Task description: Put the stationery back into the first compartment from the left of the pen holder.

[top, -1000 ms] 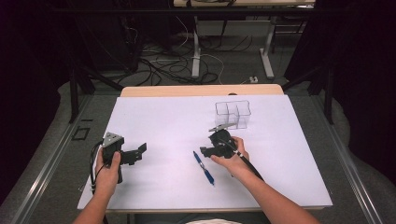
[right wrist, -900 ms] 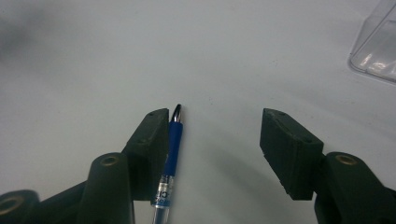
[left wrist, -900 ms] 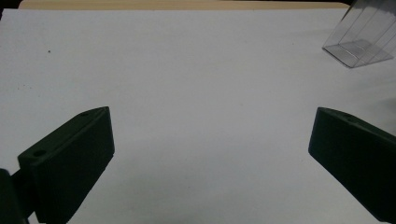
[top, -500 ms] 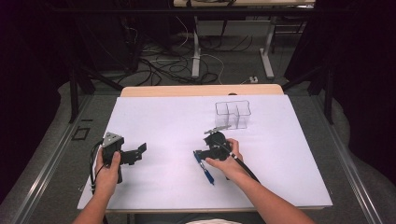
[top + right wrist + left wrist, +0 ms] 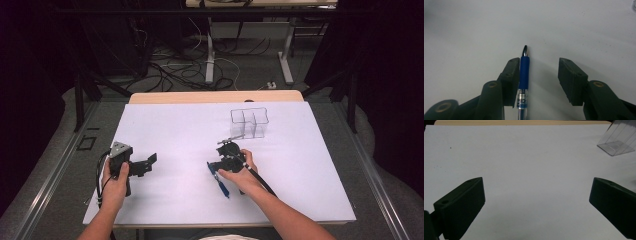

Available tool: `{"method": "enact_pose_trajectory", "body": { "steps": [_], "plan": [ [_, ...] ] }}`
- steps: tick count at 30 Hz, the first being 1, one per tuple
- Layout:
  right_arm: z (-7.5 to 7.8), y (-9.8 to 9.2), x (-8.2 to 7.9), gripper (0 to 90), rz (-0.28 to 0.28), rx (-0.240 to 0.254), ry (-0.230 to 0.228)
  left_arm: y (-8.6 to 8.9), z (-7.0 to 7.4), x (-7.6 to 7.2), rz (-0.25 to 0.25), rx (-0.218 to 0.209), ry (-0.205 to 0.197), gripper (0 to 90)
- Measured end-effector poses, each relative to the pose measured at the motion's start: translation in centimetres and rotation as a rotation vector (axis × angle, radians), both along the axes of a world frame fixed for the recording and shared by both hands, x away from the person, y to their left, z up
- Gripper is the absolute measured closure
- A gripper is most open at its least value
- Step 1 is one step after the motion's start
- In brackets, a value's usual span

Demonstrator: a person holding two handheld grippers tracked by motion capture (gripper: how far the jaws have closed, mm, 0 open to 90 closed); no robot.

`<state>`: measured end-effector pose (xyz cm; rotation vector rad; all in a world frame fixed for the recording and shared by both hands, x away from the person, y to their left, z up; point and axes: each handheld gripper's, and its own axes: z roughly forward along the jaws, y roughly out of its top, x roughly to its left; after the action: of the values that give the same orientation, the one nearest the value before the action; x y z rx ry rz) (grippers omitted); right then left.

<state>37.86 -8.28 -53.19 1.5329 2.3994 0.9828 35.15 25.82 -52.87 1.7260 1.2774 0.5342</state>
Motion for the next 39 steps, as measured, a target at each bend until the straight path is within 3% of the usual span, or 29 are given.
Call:
{"method": "enact_pose_trajectory", "body": {
  "steps": [8, 23, 39],
  "plan": [
    [-0.6, 0.4, 0.0, 60.2, 0.002, 0.017, 0.009, 0.0, 0.0, 0.0, -0.002, 0.0, 0.0, 0.2],
    [-1.3, 1.4, -0.2, 69.3, 0.041, 0.002, 0.048, 0.0, 0.0, 0.0, -0.003, 0.001, 0.0, 0.2],
    [-1.3, 1.7, -0.3, 78.5, 0.044, -0.017, 0.07, 0.0, 0.0, 0.0, 0.0, 0.003, 0.0, 0.2]
  ]
}}
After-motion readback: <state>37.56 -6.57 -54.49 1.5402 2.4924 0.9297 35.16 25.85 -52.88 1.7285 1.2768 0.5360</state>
